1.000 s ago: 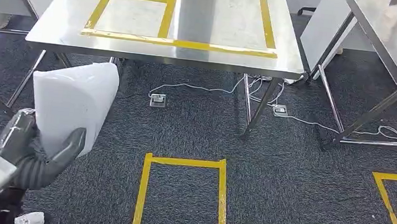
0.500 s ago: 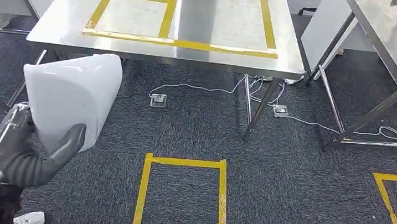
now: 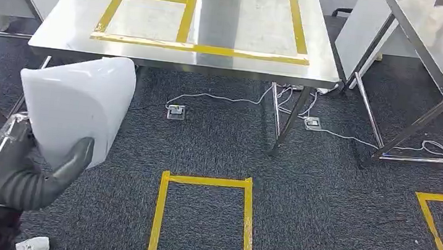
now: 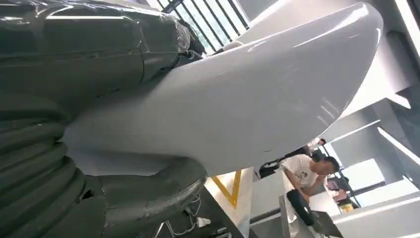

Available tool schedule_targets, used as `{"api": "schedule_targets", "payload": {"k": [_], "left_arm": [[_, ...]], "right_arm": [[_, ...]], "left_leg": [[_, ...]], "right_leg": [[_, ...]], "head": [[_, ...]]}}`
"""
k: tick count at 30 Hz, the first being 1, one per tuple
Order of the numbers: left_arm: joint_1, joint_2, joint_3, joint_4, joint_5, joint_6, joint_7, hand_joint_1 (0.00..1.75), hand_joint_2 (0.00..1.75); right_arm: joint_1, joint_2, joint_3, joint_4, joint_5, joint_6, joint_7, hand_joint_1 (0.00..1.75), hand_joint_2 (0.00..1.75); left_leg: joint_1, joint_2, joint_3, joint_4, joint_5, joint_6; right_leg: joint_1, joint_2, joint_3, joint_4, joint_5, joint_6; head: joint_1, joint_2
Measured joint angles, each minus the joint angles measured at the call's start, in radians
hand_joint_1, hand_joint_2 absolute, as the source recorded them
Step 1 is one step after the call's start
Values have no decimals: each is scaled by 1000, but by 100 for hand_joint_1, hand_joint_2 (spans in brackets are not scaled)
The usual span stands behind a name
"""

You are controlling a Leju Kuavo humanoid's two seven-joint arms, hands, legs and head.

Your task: Take the parts from the cabinet and place them on the table.

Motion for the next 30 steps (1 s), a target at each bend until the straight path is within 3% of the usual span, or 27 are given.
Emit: {"api": "schedule_targets", "payload": {"k": [11, 12, 15, 16, 17, 18, 20, 21, 22, 23, 25, 26, 27, 30], "left_arm": [[0, 3, 0, -9, -1, -1, 4, 175, 175], [1, 4, 0, -10, -2, -1, 4, 175, 175], [1, 8, 0, -16, -4, -1, 5, 175, 175], [1, 8, 0, -19, -5, -2, 6, 175, 175], [1, 8, 0, -20, -5, -2, 6, 175, 175], [1, 8, 0, -21, -5, -2, 6, 175, 175], [2, 8, -1, -21, -6, -4, 6, 175, 175], [2, 8, -1, -21, -6, -4, 6, 175, 175], [2, 8, -2, -21, -6, -4, 6, 175, 175], [2, 8, -2, -21, -6, -4, 6, 175, 175], [2, 8, -2, -22, -6, -4, 6, 175, 175], [2, 8, -2, -23, -6, -4, 6, 175, 175], [1, 8, -2, -23, -6, -4, 6, 175, 175], [1, 8, -2, -23, -8, -4, 7, 175, 175]], "right_arm": [[0, 7, 0, 0, 3, 0, 0, 0, 175], [0, 10, 0, 0, 3, 0, 0, 0, 175], [-2, 13, 0, 0, 6, 0, 0, 0, 175], [-3, 13, 0, 0, 6, -1, 0, 0, 175], [-4, 13, 0, 0, 7, -1, 0, 0, 175], [-7, 13, 0, 0, 8, -1, 0, 0, 175], [-9, 14, 0, 0, 8, -1, 0, 0, 175], [-9, 15, 0, 0, 8, -1, 0, 0, 175], [-7, 16, 0, 0, 8, -1, 0, 0, 175], [-7, 16, 0, 0, 8, -1, 0, 0, 175], [-8, 16, 0, 0, 8, -1, 0, 0, 175], [-7, 16, 0, 0, 8, -1, 0, 0, 175], [-7, 15, 0, 0, 8, -1, 0, 0, 175], [-5, 15, 0, 0, 8, -2, 0, 0, 175]], "left_leg": [[0, 3, 0, 0, 0, 0], [-5, 3, 0, 4, -4, 8], [-7, 4, 2, -4, -3, 14], [4, 6, 12, -19, 4, 20], [3, 7, 20, -25, 4, 21], [3, 10, 23, -26, 4, 22], [3, 16, 24, -26, 1, 24], [3, 17, 24, -26, -1, 23], [3, 17, 28, -26, -4, 20], [3, 17, 33, -25, -7, 18], [3, 15, 48, -25, -16, 10], [4, 15, 50, -27, -21, 6], [-1, 11, 47, -23, -24, 1], [4, 5, 47, -32, -22, -16]], "right_leg": [[0, 1, 0, 0, 0, 0], [-3, 2, 1, -5, 2, 7], [-6, 2, 2, -9, 2, 13], [-6, 1, 3, -4, -5, 18], [-5, -6, -5, 20, -20, 22], [-8, -9, -32, 79, -54, 25], [-11, -15, -125, 249, -126, 31], [-12, -17, -160, 306, -136, 33], [-14, -17, -170, 310, -117, 33], [-15, -18, -158, 270, -76, 32], [-16, -17, -89, 99, 36, 24], [-16, -8, -62, 26, 62, 16], [-13, -6, -49, 10, 51, 11], [-8, -13, -48, 3, 41, -3]], "head": [[0, 0], [0, 0], [-4, 0], [-5, 0], [1, 0], [7, 0], [9, 0], [9, 0], [10, 0], [10, 0], [11, 0], [13, 0], [9, 0], [3, 0]]}}
